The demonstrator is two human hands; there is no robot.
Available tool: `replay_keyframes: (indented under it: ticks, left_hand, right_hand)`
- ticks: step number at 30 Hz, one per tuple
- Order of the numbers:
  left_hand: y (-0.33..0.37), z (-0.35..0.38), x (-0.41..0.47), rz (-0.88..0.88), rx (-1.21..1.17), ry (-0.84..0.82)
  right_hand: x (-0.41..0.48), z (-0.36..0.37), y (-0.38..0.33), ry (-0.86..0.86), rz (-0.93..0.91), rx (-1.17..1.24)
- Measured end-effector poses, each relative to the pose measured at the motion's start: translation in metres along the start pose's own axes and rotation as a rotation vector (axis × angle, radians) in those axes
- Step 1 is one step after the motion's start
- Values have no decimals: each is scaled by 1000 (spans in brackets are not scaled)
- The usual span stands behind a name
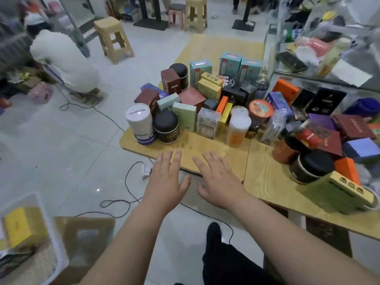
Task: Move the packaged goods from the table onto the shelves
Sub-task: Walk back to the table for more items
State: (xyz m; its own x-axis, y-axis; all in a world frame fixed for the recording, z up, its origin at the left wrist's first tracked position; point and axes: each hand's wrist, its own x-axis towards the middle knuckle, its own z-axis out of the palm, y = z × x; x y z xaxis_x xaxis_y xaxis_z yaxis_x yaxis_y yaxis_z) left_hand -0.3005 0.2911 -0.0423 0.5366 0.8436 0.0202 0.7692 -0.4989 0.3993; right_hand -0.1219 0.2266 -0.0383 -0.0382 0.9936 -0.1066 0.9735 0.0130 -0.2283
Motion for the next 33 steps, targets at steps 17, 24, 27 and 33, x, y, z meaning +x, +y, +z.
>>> replay_keyframes:
  ticks: [17,24,27,33]
  left_hand:
    - [-155,-1,139,-799,-485,117]
    - [-206,30,182,-739,-665,18]
    - [-223,46,195,-755,-760,52]
    - [-259,65,220,-541,-777,91]
  right_hand:
    - [274,46,35,-186,151,524]
    - [295,87,36,-51,207,679]
    - [295,98,30,99,195,714]
    - [282,119,26,92,275,861]
